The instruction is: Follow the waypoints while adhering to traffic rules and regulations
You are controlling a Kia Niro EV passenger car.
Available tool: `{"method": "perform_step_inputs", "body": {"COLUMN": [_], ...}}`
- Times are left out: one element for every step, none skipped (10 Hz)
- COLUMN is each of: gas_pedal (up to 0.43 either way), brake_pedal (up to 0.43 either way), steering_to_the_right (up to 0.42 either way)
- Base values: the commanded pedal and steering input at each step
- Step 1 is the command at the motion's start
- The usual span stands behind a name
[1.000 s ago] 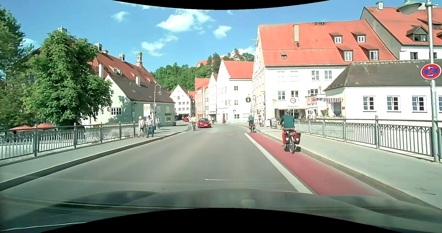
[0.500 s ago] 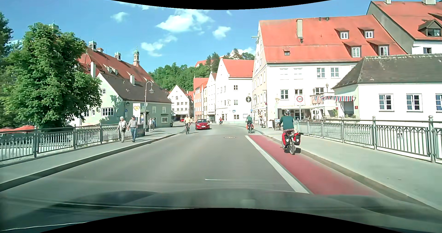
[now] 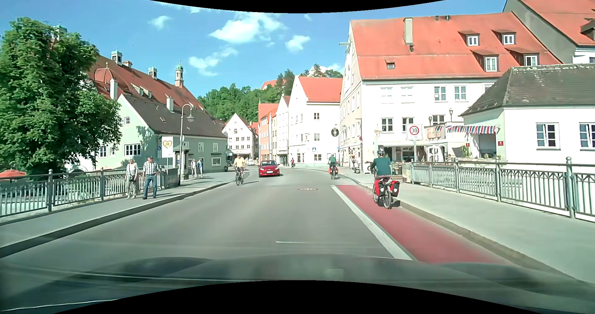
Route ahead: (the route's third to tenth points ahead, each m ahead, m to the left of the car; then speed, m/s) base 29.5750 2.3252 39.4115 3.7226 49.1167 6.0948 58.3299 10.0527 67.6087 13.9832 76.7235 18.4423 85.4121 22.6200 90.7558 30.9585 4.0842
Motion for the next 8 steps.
{"method": "perform_step_inputs", "body": {"gas_pedal": [0.000, 0.000, 0.000, 0.000, 0.000, 0.000, 0.000, 0.000], "brake_pedal": [0.024, 0.006, 0.012, 0.006, 0.006, 0.024, 0.024, 0.024], "steering_to_the_right": [0.007, 0.004, -0.001, -0.004, -0.010, -0.011, -0.011, -0.011]}}
